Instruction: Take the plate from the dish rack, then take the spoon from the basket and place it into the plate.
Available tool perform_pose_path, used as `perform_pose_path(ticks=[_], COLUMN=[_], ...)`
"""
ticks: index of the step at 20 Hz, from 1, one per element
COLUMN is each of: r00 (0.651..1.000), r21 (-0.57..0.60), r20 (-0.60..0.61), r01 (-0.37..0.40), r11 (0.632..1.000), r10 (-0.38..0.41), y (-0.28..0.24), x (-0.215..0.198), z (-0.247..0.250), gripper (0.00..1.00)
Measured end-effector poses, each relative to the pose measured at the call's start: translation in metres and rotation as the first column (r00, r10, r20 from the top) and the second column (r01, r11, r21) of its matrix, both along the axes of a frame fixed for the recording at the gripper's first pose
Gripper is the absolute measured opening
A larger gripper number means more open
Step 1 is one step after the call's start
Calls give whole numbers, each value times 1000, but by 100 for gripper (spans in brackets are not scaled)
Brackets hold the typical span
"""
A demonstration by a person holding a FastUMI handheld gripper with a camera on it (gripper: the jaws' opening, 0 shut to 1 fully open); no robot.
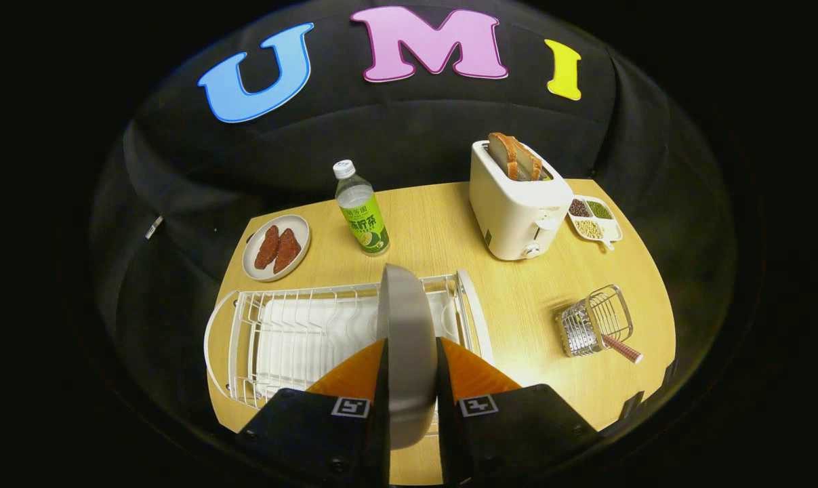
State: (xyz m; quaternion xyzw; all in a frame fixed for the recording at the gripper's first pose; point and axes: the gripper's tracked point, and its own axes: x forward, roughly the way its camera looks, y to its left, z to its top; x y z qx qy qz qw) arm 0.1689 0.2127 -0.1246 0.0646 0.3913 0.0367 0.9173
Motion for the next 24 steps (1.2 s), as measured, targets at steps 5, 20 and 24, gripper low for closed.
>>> perform_pose_path(ticks=[5, 20, 24], r00=[1000, 997, 995], r21=[-11, -129, -54], r20=[12, 34, 35], r01=[25, -63, -91], r11=[1000, 990, 994], r10=[-25, 68, 93], y=[0, -29, -29], x=[7, 28, 17], z=[6, 13, 9], gripper=[33, 26, 24])
